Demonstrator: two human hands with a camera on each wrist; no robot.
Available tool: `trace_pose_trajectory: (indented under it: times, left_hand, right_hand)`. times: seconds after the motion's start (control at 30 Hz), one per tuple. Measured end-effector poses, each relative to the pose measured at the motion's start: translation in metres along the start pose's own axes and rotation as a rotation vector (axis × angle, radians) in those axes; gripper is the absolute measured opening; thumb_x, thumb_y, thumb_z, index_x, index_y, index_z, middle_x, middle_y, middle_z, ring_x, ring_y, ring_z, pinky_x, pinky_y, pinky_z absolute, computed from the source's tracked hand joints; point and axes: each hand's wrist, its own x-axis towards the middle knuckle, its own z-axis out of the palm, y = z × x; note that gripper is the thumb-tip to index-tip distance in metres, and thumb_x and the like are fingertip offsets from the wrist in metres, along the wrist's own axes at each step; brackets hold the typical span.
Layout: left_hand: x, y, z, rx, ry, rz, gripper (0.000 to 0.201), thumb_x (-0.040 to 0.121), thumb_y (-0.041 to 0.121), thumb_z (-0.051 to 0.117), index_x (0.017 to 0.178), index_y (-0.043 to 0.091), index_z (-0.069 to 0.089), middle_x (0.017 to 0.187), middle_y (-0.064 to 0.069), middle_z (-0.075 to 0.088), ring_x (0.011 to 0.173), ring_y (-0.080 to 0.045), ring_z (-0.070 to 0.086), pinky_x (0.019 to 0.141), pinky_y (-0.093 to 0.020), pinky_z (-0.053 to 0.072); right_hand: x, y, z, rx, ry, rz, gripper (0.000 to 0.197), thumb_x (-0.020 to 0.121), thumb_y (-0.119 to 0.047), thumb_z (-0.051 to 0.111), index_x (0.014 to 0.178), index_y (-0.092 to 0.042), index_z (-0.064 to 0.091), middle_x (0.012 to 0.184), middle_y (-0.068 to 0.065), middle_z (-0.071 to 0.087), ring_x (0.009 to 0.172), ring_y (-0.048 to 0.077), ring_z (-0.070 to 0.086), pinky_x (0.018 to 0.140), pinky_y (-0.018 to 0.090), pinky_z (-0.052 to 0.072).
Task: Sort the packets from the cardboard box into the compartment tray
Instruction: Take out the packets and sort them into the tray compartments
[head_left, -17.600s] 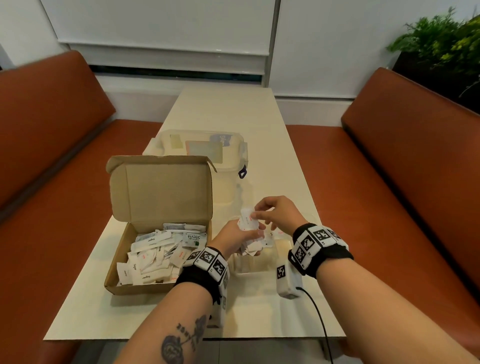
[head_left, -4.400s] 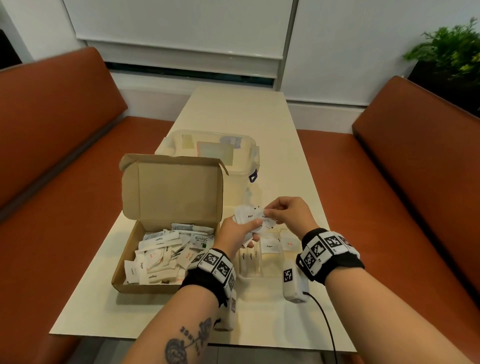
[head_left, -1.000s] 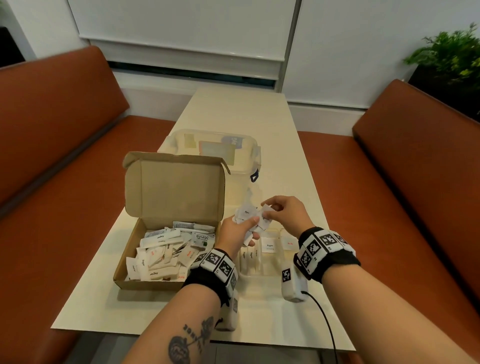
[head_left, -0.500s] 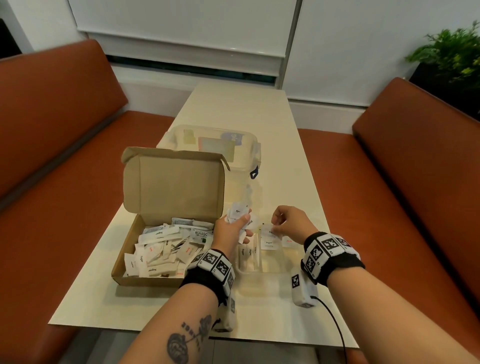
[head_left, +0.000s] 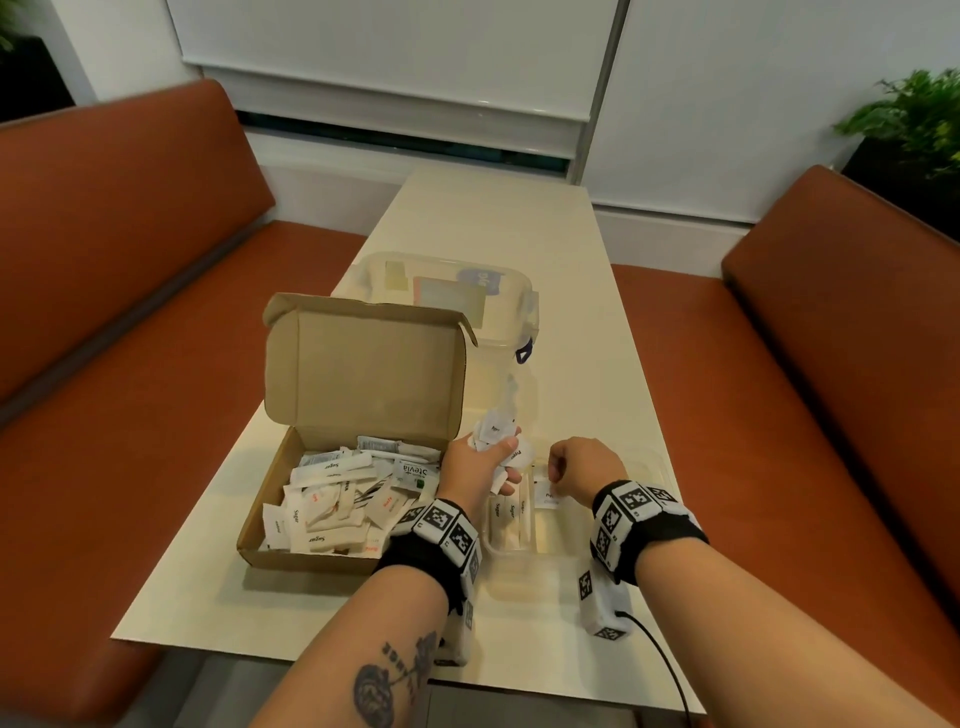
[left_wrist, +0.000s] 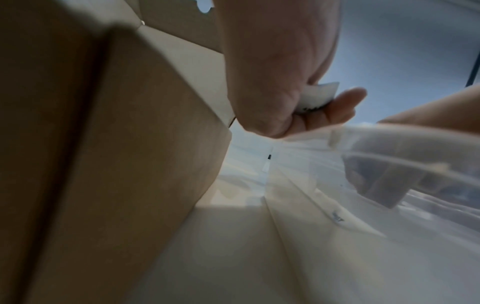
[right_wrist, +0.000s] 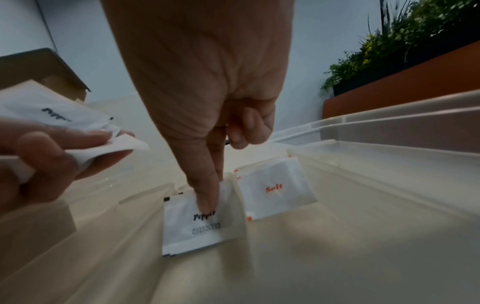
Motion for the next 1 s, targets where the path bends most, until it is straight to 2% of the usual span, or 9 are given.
trace_pose_trajectory:
  times: [0.13, 0.23, 0.4, 0.53, 0.6, 0.7, 0.83, 0.93, 1.0]
  left_hand:
    - [0.000, 0.000, 0.000, 0.022, -0.005, 0.003, 0.018, 0.090, 0.009, 0.062, 0.107, 0.006, 0.067, 0.076, -0.006, 0.063, 0.043, -0.009, 0.056, 0.038, -0.020, 0.043]
    - [0.000, 0.000, 0.000, 0.030, -0.010, 0.004, 0.018, 0.090, 0.009, 0.062, 0.107, 0.006, 0.067, 0.076, -0.006, 0.063, 0.043, -0.009, 0.056, 0.039, -0.021, 0.044]
    - [0.000, 0.001, 0.000, 0.033, -0.022, -0.003, 0.018, 0.090, 0.009, 0.061, 0.108, 0.006, 0.066, 0.075, -0.006, 0.062, 0.044, -0.010, 0.056, 0.040, -0.021, 0.044]
    - [0.001, 0.001, 0.000, 0.037, -0.035, -0.006, 0.017, 0.090, 0.008, 0.062, 0.107, 0.006, 0.066, 0.075, -0.007, 0.063, 0.044, -0.010, 0.055, 0.039, -0.021, 0.044]
    - [0.003, 0.000, 0.000, 0.053, -0.037, -0.008, 0.017, 0.089, 0.010, 0.063, 0.106, 0.006, 0.067, 0.075, -0.007, 0.064, 0.044, -0.010, 0.056, 0.040, -0.022, 0.044]
    - [0.005, -0.001, 0.000, 0.079, -0.043, -0.021, 0.012, 0.087, 0.012, 0.067, 0.097, 0.005, 0.066, 0.071, -0.008, 0.063, 0.044, -0.013, 0.057, 0.039, -0.021, 0.044]
    - [0.008, -0.001, 0.000, 0.123, -0.060, -0.023, 0.007, 0.085, 0.017, 0.069, 0.081, 0.013, 0.064, 0.069, -0.006, 0.066, 0.044, -0.013, 0.058, 0.039, -0.021, 0.042]
    - [0.007, -0.002, -0.001, 0.148, -0.077, -0.020, 0.007, 0.085, 0.017, 0.069, 0.081, 0.014, 0.064, 0.067, -0.005, 0.067, 0.044, -0.014, 0.058, 0.039, -0.022, 0.043]
    - [0.007, -0.003, -0.002, 0.149, -0.080, -0.020, 0.006, 0.084, 0.016, 0.069, 0.084, 0.013, 0.064, 0.069, -0.005, 0.066, 0.044, -0.014, 0.058, 0.039, -0.021, 0.042]
  right_hand:
    - [0.000, 0.000, 0.004, -0.028, 0.001, -0.004, 0.032, 0.076, -0.001, 0.060, 0.061, -0.025, 0.044, 0.084, 0.000, 0.061, 0.080, 0.018, 0.055, 0.068, 0.025, 0.044]
    - [0.001, -0.001, 0.005, -0.018, 0.003, -0.004, 0.023, 0.076, -0.005, 0.064, 0.071, -0.021, 0.049, 0.083, -0.002, 0.058, 0.079, 0.018, 0.054, 0.066, 0.025, 0.041]
    - [0.003, 0.001, 0.009, -0.076, 0.025, -0.010, 0.015, 0.080, -0.003, 0.055, 0.078, -0.017, 0.050, 0.091, 0.004, 0.062, 0.078, 0.020, 0.050, 0.066, 0.026, 0.039]
    - [0.004, 0.004, 0.006, 0.042, 0.061, -0.014, 0.016, 0.081, -0.015, 0.066, 0.093, -0.015, 0.056, 0.098, 0.003, 0.063, 0.087, 0.020, 0.057, 0.072, 0.029, 0.044]
    - [0.004, 0.001, -0.001, 0.180, 0.179, -0.076, 0.021, 0.083, -0.020, 0.066, 0.103, -0.017, 0.059, 0.098, -0.001, 0.061, 0.090, 0.017, 0.058, 0.075, 0.027, 0.043]
    - [0.003, -0.013, -0.016, 0.379, 0.320, -0.216, 0.028, 0.083, -0.023, 0.067, 0.110, -0.026, 0.062, 0.097, -0.011, 0.059, 0.072, -0.002, 0.049, 0.073, 0.022, 0.037]
    - [0.004, -0.028, -0.029, 0.403, 0.233, -0.276, 0.020, 0.080, -0.020, 0.070, 0.100, -0.024, 0.070, 0.094, -0.012, 0.063, 0.064, -0.005, 0.047, 0.067, 0.017, 0.037]
    - [0.005, -0.028, -0.029, 0.386, 0.196, -0.254, 0.004, 0.082, -0.018, 0.069, 0.086, -0.016, 0.070, 0.085, -0.008, 0.066, 0.063, -0.007, 0.048, 0.062, 0.014, 0.034]
    - [0.004, -0.027, -0.028, 0.398, 0.191, -0.250, 0.005, 0.083, -0.018, 0.069, 0.085, -0.013, 0.070, 0.082, -0.007, 0.065, 0.065, -0.006, 0.049, 0.061, 0.011, 0.034]
